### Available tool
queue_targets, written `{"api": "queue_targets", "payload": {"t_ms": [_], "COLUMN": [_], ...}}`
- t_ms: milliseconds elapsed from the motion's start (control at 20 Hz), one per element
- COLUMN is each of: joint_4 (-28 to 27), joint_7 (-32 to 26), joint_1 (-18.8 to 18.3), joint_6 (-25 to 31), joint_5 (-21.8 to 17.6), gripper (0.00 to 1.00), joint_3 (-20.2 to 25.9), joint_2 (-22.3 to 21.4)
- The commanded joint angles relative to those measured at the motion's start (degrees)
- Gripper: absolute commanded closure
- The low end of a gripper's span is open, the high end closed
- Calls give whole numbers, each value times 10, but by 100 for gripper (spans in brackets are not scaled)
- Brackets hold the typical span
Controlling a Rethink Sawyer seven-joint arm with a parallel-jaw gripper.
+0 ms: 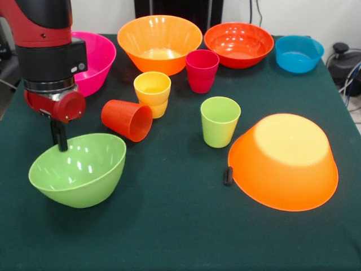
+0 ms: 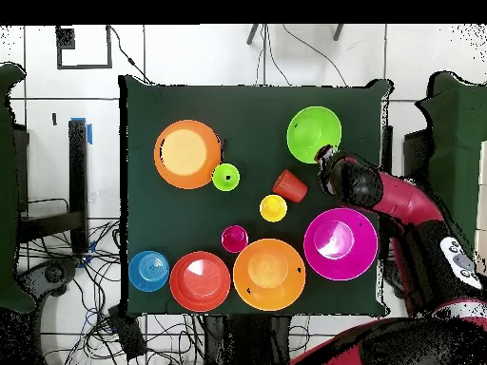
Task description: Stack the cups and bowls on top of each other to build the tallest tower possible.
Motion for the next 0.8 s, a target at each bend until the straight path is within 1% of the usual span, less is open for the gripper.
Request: {"api": "queue_targets", "payload": {"t_ms": [50,600,800], "joint_4": [36,38,40], "joint_7": [-38,-42,-36], "joint_1": [14,13,14], "joint_6": [39,38,30], "joint_5": [-43,-40,-41], "gripper": [100,100,100], "joint_3": [-21,-20,-22], "joint_2": [6,8,7]}}
